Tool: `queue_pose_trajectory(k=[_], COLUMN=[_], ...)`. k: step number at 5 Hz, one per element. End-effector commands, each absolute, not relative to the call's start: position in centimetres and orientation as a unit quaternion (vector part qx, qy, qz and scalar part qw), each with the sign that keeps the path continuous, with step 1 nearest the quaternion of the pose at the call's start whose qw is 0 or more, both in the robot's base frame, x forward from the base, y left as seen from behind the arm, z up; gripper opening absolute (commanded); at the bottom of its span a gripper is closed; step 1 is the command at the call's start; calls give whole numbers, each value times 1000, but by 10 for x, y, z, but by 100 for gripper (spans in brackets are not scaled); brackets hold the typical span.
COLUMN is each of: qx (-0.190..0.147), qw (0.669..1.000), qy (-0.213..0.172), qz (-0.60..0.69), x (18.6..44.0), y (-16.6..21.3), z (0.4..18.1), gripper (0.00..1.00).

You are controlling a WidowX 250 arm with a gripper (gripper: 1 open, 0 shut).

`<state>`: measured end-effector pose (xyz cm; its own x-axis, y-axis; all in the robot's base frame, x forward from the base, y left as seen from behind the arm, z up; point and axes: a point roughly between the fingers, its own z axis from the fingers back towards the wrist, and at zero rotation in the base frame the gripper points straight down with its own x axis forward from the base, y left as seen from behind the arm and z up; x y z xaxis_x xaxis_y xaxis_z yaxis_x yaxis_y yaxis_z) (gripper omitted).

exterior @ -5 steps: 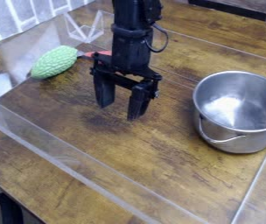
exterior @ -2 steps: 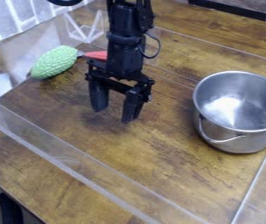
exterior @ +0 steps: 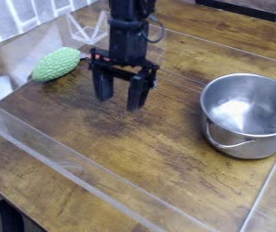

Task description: Move the pink spoon to the right side of the table

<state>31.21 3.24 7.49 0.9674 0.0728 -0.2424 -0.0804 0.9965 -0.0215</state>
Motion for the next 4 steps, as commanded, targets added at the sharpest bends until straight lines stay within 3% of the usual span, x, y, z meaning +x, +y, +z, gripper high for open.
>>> queue_pose_trajectory(k=[1,2,4], qx=[-32,-45,-60], qw=[995,996,992], qy=[70,40,14], qz=[66,73,106], x=[330,340,355], y=[57,70,76], z=[106,125,129], gripper=[100,100,100])
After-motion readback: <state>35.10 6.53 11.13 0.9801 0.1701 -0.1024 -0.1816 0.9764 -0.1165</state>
